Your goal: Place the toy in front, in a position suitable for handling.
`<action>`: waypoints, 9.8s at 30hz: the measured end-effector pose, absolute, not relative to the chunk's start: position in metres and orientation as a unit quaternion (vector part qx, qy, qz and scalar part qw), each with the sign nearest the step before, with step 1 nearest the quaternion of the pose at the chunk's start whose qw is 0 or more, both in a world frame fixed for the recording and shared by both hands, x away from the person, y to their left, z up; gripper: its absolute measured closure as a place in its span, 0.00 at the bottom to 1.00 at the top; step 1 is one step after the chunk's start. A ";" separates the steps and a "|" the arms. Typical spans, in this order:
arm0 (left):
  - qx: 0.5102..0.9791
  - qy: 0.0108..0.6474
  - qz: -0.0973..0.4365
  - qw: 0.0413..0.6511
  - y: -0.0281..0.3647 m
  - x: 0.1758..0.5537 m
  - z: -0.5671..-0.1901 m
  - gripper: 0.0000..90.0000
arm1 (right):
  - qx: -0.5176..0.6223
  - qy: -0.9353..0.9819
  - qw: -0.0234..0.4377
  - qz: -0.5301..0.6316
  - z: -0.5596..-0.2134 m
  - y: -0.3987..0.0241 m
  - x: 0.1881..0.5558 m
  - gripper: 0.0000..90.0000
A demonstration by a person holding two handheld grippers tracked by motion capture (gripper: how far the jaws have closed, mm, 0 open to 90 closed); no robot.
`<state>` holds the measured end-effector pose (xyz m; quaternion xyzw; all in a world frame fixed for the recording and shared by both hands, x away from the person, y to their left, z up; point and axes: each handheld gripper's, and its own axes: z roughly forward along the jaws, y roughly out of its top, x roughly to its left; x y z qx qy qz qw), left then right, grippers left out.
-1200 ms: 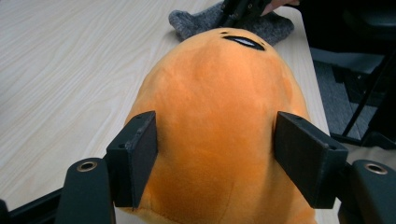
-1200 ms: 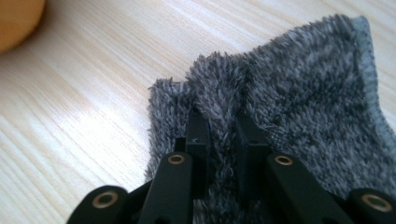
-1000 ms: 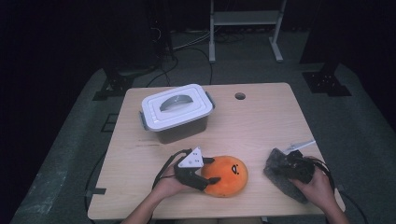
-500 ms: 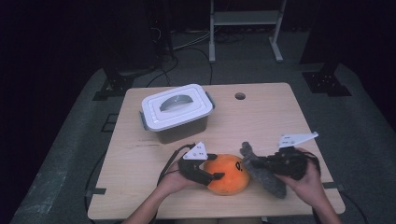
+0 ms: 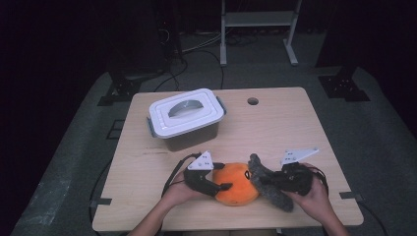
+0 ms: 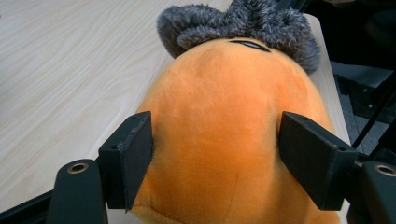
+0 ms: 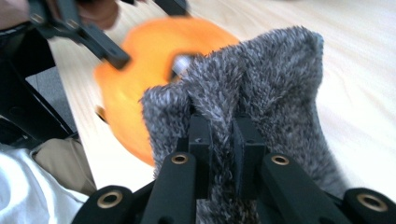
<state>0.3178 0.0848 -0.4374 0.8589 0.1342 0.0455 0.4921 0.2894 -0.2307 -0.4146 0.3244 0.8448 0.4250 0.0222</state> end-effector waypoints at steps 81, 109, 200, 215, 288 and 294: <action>0.880 -0.020 0.137 0.454 0.065 0.284 -0.430 0.26 | 0.300 0.828 -0.026 0.473 -0.402 -0.222 0.292 0.87; 0.877 0.005 0.109 0.468 0.074 0.291 -0.437 0.27 | 0.351 0.811 -0.070 0.463 -0.426 -0.240 0.312 0.87; 0.865 0.105 0.074 0.485 0.067 0.313 -0.428 0.21 | 0.252 0.875 0.051 0.411 -0.402 -0.205 0.276 0.87; 0.879 0.073 0.086 0.463 0.061 0.305 -0.429 0.22 | 0.239 0.880 0.062 0.406 -0.389 -0.186 0.282 0.88; 0.866 -0.015 0.111 0.487 0.054 0.288 -0.425 0.23 | 0.258 0.865 -0.007 0.430 -0.386 -0.213 0.294 0.87; 0.869 -0.014 0.093 0.486 0.053 0.290 -0.426 0.27 | 0.260 0.868 -0.026 0.422 -0.384 -0.222 0.291 0.87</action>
